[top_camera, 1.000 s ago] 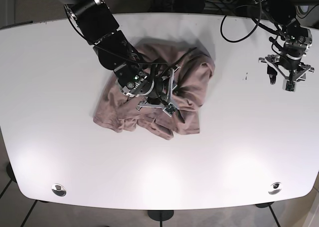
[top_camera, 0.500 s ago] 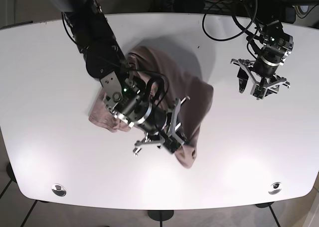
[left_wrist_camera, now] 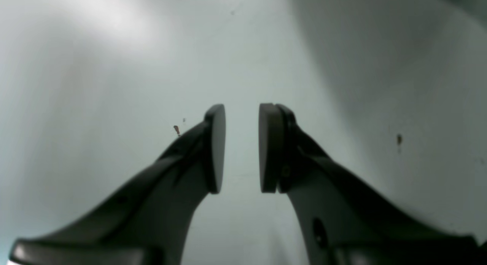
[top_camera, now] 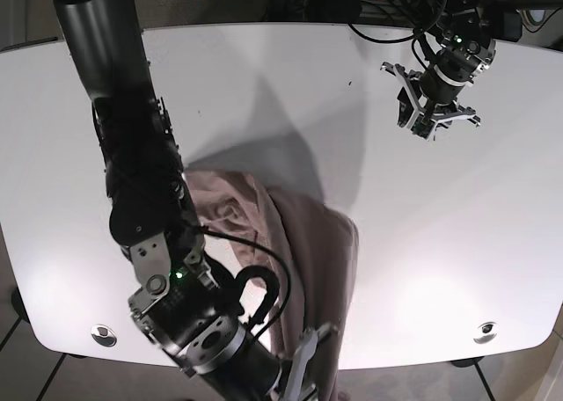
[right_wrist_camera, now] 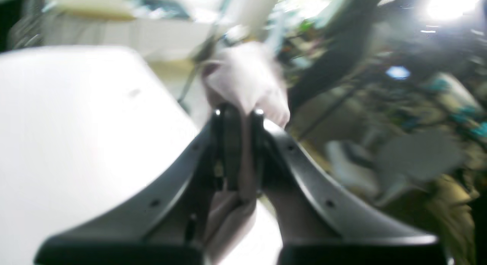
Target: Fold the T-shirt properly
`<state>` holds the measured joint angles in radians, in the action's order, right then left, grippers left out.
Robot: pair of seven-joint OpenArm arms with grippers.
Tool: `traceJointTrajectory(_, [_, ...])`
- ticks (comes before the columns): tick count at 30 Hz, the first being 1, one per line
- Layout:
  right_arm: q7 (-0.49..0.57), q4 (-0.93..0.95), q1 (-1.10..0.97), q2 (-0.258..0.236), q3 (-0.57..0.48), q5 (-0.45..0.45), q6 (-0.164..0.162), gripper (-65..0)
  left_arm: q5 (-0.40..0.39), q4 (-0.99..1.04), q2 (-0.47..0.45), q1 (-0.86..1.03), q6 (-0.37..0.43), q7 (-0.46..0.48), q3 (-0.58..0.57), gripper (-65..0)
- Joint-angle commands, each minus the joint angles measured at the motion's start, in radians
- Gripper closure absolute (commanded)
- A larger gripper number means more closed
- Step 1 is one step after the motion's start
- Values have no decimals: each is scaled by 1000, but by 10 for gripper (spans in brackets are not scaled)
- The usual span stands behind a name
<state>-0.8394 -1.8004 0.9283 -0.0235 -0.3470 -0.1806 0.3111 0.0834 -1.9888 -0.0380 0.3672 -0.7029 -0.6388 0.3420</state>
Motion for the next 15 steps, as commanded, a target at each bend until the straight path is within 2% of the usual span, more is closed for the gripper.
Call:
traceJointTrajectory(1, [2, -17, 111, 21, 35, -6, 16, -21, -10, -20, 22, -4, 5, 21, -2, -133])
traceJointTrajectory(3, [-30, -16, 191, 50, 62, 3, 36, -21, -10, -20, 49, -9, 5, 20, -2, -165])
traceJointTrajectory(7, [-36, -14, 263, 58, 70, 3, 38, -21, -7, -19, 69, -9, 5, 20, -60, -336])
traceJointTrajectory(11, [-36, 54, 292, 58, 72, 3, 38, -21, -4, 7, 65, -33, 10, 20, -169, -349])
traceJointTrajectory(15, [-34, 61, 294, 55, 72, 3, 40, -21, -6, 9, 72, -95, 91, 20, -183, -350])
